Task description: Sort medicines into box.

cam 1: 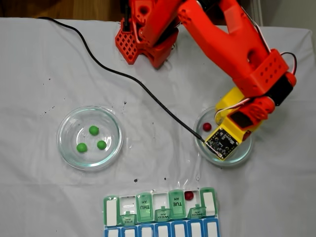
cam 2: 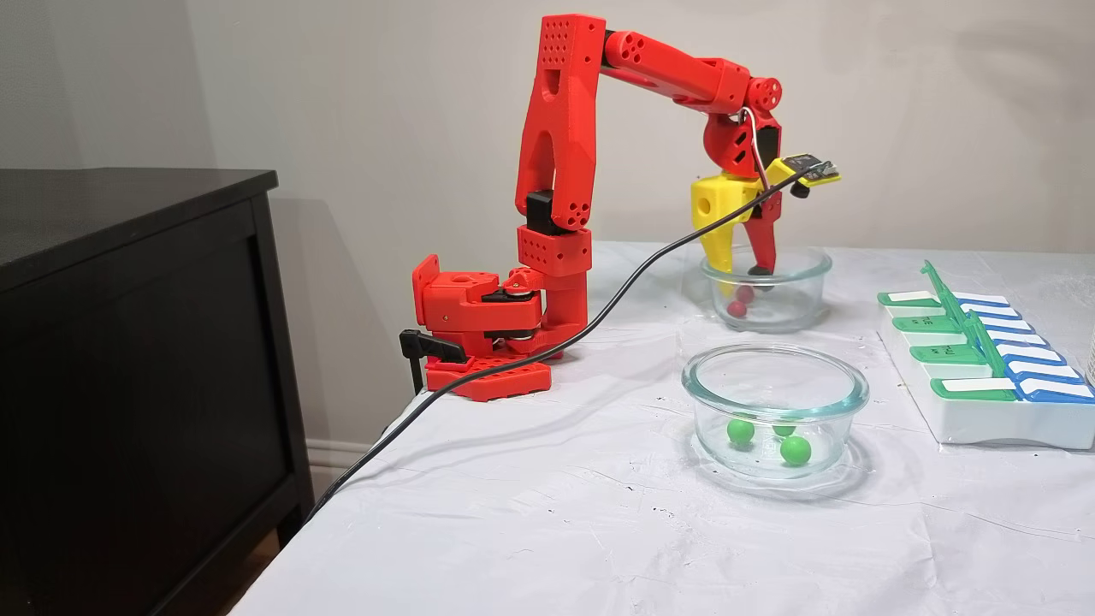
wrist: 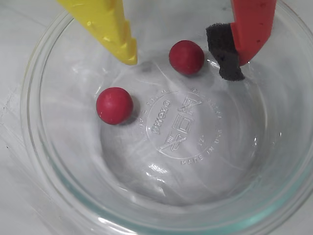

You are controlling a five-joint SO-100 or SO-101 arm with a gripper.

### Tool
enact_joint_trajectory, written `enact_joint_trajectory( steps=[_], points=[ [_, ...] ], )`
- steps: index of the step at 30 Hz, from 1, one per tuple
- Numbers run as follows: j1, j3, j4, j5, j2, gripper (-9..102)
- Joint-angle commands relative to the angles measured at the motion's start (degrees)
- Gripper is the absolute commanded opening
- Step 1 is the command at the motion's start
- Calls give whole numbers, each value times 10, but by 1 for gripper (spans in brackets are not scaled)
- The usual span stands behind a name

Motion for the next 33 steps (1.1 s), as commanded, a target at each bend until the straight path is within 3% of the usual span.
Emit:
enact_joint_trajectory(
  steps=[1,14,22,27,33],
  points=[
    [-37,-2,-7,6,6,28],
    [-48,13,-24,15,-26,14],
    [-35,8,-34,4,-51,13],
    [-19,-10,-22,2,-44,0],
    [7,-34,-3,-1,-23,0]
  ],
)
